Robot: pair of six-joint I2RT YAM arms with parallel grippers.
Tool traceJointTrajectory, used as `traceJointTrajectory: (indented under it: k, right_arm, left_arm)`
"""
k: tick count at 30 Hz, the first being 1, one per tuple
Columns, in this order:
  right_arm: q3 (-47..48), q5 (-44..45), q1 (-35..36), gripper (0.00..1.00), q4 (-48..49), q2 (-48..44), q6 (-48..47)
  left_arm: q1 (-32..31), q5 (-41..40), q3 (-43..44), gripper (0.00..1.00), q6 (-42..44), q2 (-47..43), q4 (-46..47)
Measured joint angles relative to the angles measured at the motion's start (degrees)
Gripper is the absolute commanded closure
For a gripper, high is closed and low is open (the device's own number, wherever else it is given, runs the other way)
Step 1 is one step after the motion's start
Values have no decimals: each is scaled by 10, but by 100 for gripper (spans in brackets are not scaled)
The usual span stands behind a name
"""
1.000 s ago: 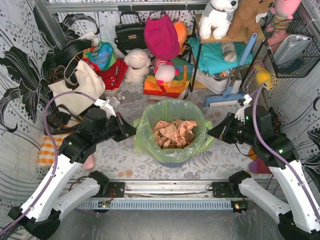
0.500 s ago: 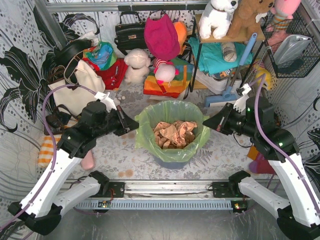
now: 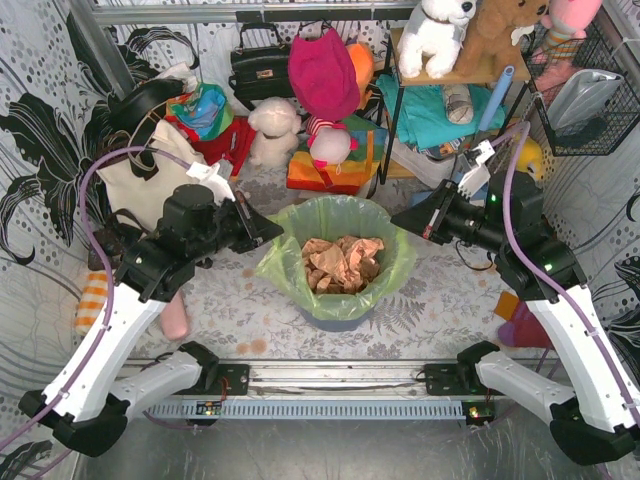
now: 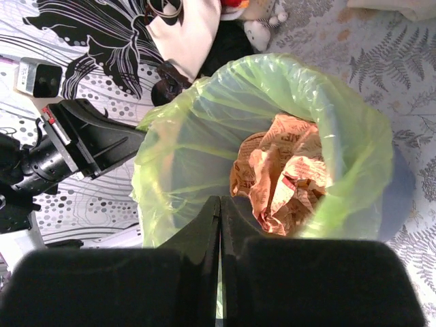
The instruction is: Tie the trash bag
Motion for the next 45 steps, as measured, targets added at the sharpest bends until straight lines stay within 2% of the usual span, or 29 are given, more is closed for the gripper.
traceJointTrajectory:
  k: [10, 11, 14, 16, 21, 25, 30, 32, 34, 36, 40, 45]
  right_arm:
    - [-28, 5, 0, 100, 14, -28, 0]
    - [-30, 10, 0, 95, 6, -33, 0]
    - [-29, 37, 0, 64, -34, -47, -5]
    - [-26, 57, 0, 54, -74, -55, -11]
    - [-28, 76, 0, 52, -141, -61, -15]
    - [-67, 64, 0, 54, -142, -73, -12]
    - [-108, 34, 0, 51, -126, -80, 0]
    - [-114, 23, 0, 54, -114, -80, 2]
    - [-116, 13, 0, 63, -101, -79, 4]
    - [-116, 5, 0, 80, -92, -77, 7]
    - [-116, 0, 0, 100, -86, -79, 14]
    - [-118, 0, 0, 100, -89, -97, 14]
  left_arm:
    - [0, -22, 5, 100, 10, 9, 26]
    - [0, -22, 2, 100, 10, 9, 28]
    - [0, -21, -11, 100, 10, 7, 28]
    - [0, -19, -20, 100, 10, 6, 26]
    - [0, -15, -37, 100, 10, 0, 23]
    - [0, -8, -44, 100, 9, -10, 22]
    - [0, -3, -54, 100, 9, -24, 10]
    - [0, -2, -57, 100, 9, -28, 5]
    - [0, 0, -59, 100, 8, -31, -1]
    - [0, 2, -60, 100, 6, -34, -4]
    - [0, 2, -63, 100, 3, -43, -9]
    - [0, 2, -68, 100, 1, -52, -11]
